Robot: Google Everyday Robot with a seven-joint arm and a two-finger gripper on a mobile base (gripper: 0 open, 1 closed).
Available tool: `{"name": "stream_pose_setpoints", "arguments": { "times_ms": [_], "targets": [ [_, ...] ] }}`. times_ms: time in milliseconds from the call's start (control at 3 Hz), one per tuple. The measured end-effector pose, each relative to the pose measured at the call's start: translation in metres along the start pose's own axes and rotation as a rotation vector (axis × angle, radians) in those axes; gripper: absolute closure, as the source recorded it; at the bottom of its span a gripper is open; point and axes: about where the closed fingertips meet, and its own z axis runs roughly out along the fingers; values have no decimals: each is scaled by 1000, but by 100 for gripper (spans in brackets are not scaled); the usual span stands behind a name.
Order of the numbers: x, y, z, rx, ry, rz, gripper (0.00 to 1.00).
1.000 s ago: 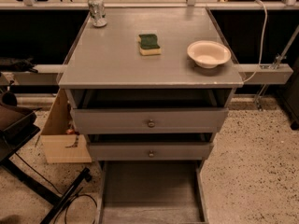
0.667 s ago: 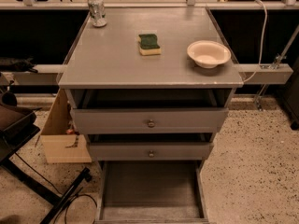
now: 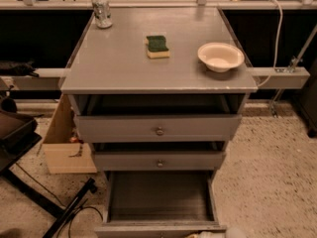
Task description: Close bottom drawer
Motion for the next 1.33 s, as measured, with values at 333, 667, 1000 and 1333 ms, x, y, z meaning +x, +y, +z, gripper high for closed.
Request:
{"name": "stream_pose_setpoints", "arguments": {
  "times_ms": [333, 667, 1000, 1333],
  "targets": [
    [-6, -24, 8, -1, 4, -5, 100],
    [-6, -23, 8, -1, 4, -5, 100],
    [-20, -59, 18, 4, -3, -22, 100],
    [-21, -60, 18, 4, -3, -22, 100]
  ]
}}
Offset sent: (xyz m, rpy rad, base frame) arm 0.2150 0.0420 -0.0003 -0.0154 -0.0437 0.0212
